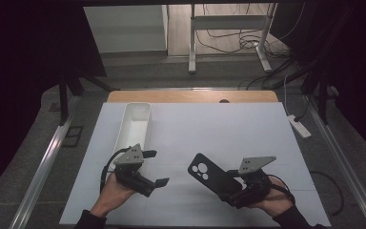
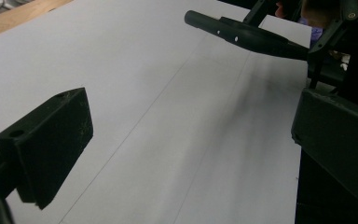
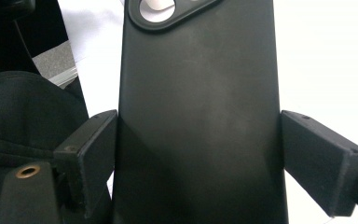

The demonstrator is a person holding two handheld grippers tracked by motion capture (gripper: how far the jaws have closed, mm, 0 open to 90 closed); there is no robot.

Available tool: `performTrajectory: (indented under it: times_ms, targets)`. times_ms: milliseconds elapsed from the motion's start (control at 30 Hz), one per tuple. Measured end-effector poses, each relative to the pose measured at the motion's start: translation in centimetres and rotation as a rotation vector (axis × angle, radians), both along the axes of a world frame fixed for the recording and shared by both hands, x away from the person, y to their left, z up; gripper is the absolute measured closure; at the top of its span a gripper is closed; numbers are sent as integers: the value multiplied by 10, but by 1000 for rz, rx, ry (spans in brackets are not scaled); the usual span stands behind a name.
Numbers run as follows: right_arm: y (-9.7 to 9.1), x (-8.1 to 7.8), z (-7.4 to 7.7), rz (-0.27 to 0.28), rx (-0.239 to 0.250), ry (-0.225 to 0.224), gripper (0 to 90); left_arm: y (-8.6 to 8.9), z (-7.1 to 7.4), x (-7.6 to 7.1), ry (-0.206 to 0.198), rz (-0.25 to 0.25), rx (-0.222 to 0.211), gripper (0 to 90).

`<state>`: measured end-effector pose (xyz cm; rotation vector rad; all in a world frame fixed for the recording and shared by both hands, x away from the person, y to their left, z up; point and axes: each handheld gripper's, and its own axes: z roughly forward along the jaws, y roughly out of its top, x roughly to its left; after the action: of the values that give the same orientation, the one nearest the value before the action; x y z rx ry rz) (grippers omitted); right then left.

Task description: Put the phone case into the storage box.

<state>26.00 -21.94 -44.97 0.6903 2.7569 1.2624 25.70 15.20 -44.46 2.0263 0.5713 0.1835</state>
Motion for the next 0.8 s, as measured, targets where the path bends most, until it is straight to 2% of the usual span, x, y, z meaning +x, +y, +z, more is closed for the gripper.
performTrajectory:
  times_ms: [167, 267, 433, 600, 800]
  targets:
    - [0, 0, 0, 3, 2, -2, 154, -9, 1, 7, -1, -30, -13, 0]
    - [0, 0, 0, 3, 6, -3, 154, -16, 2, 11, -12, -44, 0, 0]
    - [1, 0, 1, 7, 12, -4, 153, -23, 1, 14, -18, -56, -8, 0]
    - [3, -1, 1, 22, 26, -3, 153, -26, -1, 12, -18, -69, -2, 0]
    - [8, -2, 0, 46, 33, -3, 153, -23, -3, 5, -26, -78, -23, 0]
